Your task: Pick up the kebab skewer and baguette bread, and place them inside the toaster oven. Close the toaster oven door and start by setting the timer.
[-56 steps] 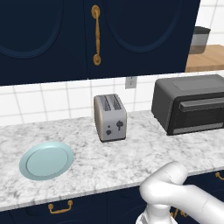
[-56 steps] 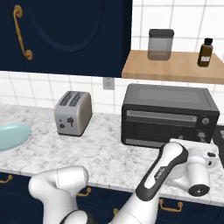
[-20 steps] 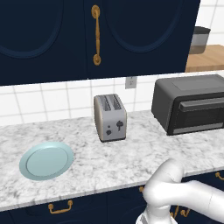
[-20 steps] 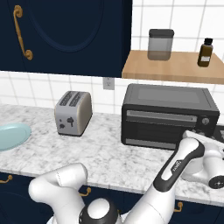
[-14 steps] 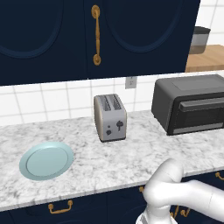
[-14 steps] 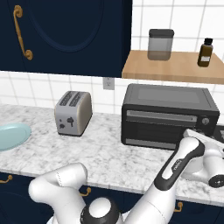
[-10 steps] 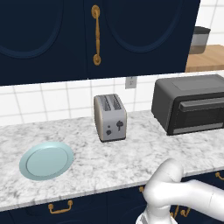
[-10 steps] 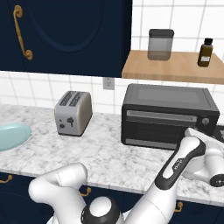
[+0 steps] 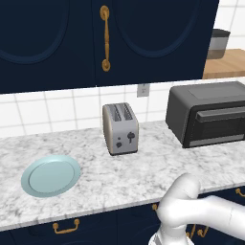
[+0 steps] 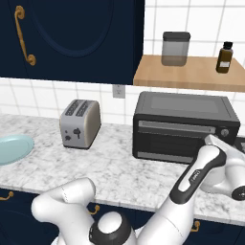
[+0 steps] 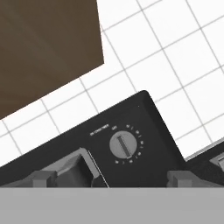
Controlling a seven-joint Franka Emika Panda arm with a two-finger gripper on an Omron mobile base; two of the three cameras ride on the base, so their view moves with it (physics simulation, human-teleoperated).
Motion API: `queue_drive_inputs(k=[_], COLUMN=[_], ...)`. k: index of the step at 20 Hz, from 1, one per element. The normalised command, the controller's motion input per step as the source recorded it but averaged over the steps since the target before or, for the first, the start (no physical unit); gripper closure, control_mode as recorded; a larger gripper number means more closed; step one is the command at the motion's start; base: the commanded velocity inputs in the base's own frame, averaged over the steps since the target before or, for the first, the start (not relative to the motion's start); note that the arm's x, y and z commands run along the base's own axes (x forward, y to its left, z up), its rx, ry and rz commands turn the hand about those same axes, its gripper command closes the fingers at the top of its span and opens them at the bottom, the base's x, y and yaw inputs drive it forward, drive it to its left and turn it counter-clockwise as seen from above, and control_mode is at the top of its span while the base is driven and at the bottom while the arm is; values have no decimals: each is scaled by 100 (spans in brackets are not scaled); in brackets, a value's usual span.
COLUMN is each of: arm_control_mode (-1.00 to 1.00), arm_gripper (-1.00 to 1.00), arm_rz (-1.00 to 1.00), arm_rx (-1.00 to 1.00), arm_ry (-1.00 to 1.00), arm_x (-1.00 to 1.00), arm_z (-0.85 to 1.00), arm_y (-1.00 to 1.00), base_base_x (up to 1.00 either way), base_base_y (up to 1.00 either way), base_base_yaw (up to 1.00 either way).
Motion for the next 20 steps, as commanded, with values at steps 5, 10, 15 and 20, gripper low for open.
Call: queue_drive_inputs(k=[5,10,15,20], arm_control_mode=[-100,-100,-100,-100], arm_gripper=[-100,-100,-100,-100], arm_rz=[0,0,0,0], arm_rx=[3,5,4,5], arm_ry=[0,0,1,0], arm_x=[13,13,28,21], arm_z=[0,0,0,0], arm_y=[0,0,-1,-18], base_base_x=[0,0,0,0], base_base_y=[0,0,0,0], base_base_yaw=[0,0,0,0])
